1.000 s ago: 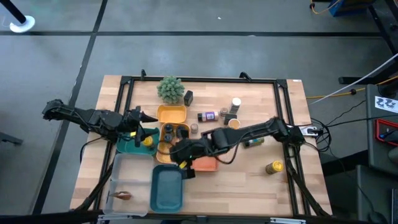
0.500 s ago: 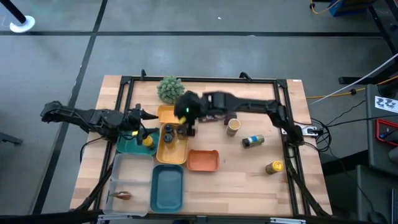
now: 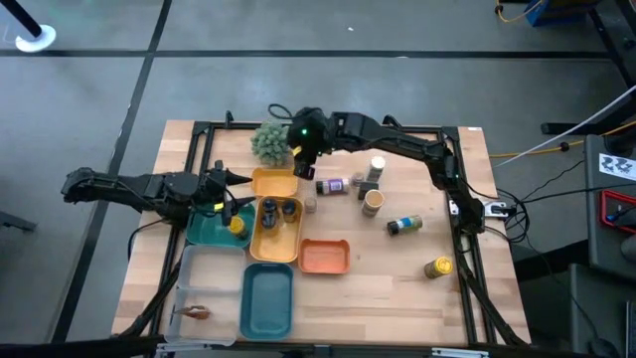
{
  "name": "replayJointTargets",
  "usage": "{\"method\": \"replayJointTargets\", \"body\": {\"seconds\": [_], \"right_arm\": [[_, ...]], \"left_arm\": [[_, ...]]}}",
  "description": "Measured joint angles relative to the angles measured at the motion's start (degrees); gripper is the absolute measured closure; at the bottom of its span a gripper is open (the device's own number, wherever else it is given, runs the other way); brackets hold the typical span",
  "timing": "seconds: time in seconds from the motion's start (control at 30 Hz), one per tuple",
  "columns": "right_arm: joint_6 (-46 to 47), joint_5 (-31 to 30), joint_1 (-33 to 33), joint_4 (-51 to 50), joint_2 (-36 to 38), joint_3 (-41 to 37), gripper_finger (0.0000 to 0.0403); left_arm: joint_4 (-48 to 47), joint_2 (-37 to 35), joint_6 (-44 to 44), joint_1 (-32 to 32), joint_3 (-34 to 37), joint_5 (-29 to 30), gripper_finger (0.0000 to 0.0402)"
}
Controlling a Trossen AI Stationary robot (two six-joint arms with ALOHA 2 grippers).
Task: Sort spices by type
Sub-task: Put the black seasoning can into the top yellow bin
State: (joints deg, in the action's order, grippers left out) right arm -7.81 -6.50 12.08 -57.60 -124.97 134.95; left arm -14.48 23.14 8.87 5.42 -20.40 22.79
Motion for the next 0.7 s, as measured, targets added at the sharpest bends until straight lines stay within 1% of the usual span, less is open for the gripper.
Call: {"method": "replayJointTargets", "body": {"seconds": [0.1,0.23,0.33,0.43,0.53,0.63,0.7], "right_arm": [[-1.4,0.0,1.1,0.0,0.0,0.0,0.0275],[-2.7,0.0,2.4,0.0,0.0,0.0,0.0234],[-7.3,0.0,3.2,0.0,0.0,0.0,0.0199],[-13.7,0.0,3.8,0.2,-0.4,0.0,0.0175],[-20.7,1.8,4.8,-0.3,-1.3,-0.1,0.0166],[-27.3,4.3,5.7,0.0,-2.0,-1.4,0.0164],[-30.8,4.8,5.8,1.2,-2.7,-2.5,0.0164]], "left_arm": [[0.0,0.0,0.1,-0.3,0.0,0.0,0.0139],[-0.1,0.0,0.2,-0.3,0.0,0.0,0.0139],[-0.2,0.0,0.3,-0.3,0.0,0.0,0.0139],[-0.2,0.0,0.3,-0.3,0.0,0.0,0.0139],[-0.6,0.0,1.3,-0.2,0.0,0.0,0.0139],[-2.3,0.0,2.9,-0.2,0.0,0.0,0.0139],[-3.7,0.0,4.2,-0.2,0.0,0.0,0.0139]]}}
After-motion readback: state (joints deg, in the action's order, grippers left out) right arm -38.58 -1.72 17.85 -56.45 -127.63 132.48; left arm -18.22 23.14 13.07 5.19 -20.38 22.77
